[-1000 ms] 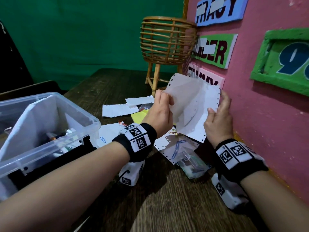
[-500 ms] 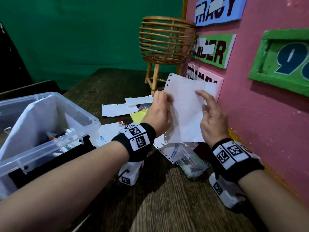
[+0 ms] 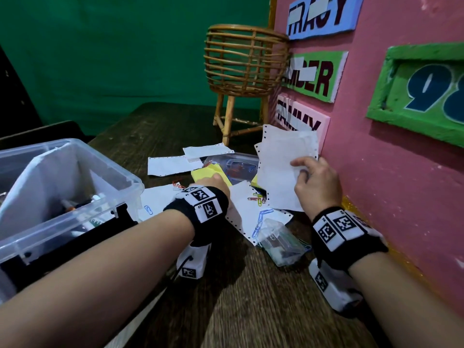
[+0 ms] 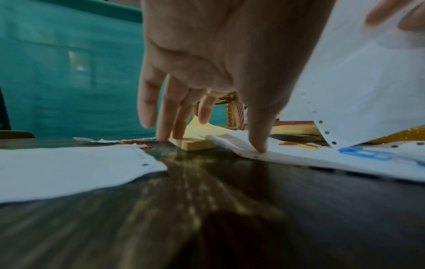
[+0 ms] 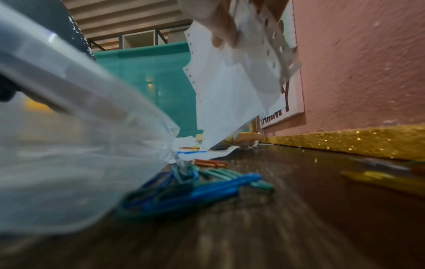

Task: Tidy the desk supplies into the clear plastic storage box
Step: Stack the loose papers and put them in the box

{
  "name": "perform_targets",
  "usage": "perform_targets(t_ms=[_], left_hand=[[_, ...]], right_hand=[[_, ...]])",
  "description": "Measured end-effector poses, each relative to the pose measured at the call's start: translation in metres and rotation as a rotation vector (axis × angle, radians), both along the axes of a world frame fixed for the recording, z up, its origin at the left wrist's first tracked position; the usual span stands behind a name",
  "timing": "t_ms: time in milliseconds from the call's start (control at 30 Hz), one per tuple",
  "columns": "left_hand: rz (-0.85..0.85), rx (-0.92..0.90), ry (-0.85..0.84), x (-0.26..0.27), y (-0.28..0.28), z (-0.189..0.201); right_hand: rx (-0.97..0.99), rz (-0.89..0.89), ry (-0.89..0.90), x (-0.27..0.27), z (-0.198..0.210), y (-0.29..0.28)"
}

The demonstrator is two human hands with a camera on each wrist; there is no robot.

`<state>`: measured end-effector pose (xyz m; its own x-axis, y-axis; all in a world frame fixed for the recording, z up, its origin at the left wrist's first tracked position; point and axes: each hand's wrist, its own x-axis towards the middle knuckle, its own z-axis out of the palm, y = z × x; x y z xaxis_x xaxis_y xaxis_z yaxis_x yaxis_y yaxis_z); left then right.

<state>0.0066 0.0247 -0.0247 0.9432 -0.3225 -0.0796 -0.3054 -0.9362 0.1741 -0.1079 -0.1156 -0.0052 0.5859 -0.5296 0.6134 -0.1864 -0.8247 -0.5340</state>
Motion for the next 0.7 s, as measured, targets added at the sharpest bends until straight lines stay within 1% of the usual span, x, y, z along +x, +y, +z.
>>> perform_targets(t_ms=[67, 200, 333, 467, 533, 700], left_hand=[[-0.003, 0.030, 0.092, 0.001, -0.003, -0.003], [-0.028, 0.031, 0.085, -0.001, -0.003, -0.001], [-0.154, -0.024, 0.125, -0.007, -0.004, 0.002], [-0.266, -0.071, 0.102, -0.012, -0.008, 0.006], [-0.262, -0.073, 0.099, -0.014, -0.008, 0.007], [-0.134, -0.008, 0.112, -0.013, -0.003, 0.008]], right_hand=[[0.000, -0.037, 0.060, -0.001, 0.001, 0.000], [0.041, -0.088, 0.132, -0.001, 0.002, 0.000], [0.061, -0.109, 0.165, -0.002, 0.003, 0.001], [0.097, -0.099, 0.165, -0.001, 0.003, 0.002], [0.109, -0.089, 0.166, -0.001, 0.002, 0.002], [0.117, -0.101, 0.167, -0.002, 0.003, 0.002]])
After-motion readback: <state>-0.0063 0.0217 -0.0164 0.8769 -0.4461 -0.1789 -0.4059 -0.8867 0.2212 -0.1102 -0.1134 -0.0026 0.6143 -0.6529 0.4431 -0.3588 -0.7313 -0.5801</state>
